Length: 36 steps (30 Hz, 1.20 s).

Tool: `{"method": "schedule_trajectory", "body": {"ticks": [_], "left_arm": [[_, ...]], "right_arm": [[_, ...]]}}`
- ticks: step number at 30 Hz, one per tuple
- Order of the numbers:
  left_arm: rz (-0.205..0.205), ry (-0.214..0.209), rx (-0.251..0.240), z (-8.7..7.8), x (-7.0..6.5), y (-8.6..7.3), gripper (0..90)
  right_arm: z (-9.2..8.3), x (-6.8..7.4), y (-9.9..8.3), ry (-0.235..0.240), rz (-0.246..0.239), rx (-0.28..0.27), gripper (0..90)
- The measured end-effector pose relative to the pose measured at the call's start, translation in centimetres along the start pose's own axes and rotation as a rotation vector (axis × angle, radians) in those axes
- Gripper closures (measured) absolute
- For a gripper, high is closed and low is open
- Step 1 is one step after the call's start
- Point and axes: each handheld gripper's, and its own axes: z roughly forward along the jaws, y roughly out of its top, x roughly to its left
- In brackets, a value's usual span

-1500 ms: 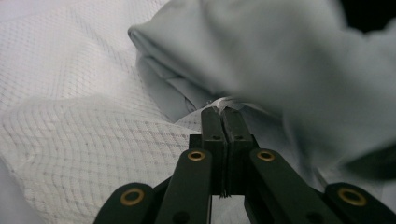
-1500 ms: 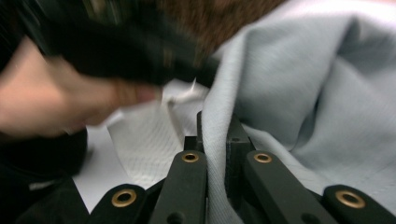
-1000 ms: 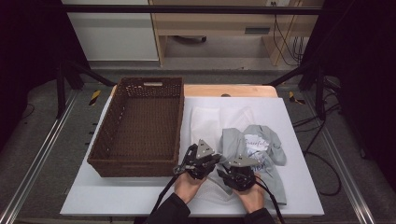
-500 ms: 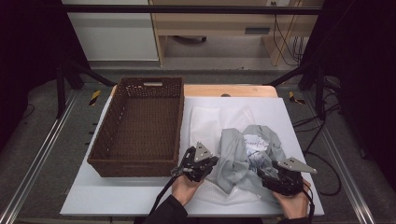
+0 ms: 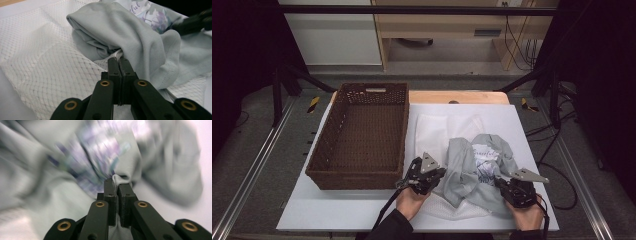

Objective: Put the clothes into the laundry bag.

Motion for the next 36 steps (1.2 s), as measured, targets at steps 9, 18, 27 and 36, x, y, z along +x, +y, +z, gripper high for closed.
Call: {"method": "schedule_trajectory", "body": {"ticks": [9, 18, 27, 36], "left_arm": [[-0.036, 0.000, -0.007, -0.1, 0.2, 0.2, 88.8], [-0.029, -0.013, -0.056, -1.0, 0.0, 1.0, 89.0], [-0.004, -0.014, -0.033, -0.9, 0.0, 0.3, 88.8], [-0.008, -0.006, -0.020, -1.0, 0.6, -0.5, 88.5]], "right_arm": [[-1.0, 6.2, 3.5, 0.312, -0.134, -0.201, 86.9], [5.7, 10.1, 2.9, 0.285, -0.182, -0.015, 86.8], [8.2, 10.1, 2.8, 0.175, -0.180, 0.008, 79.4], [1.5, 7.5, 4.0, 0.175, -0.153, -0.190, 45.6]]}}
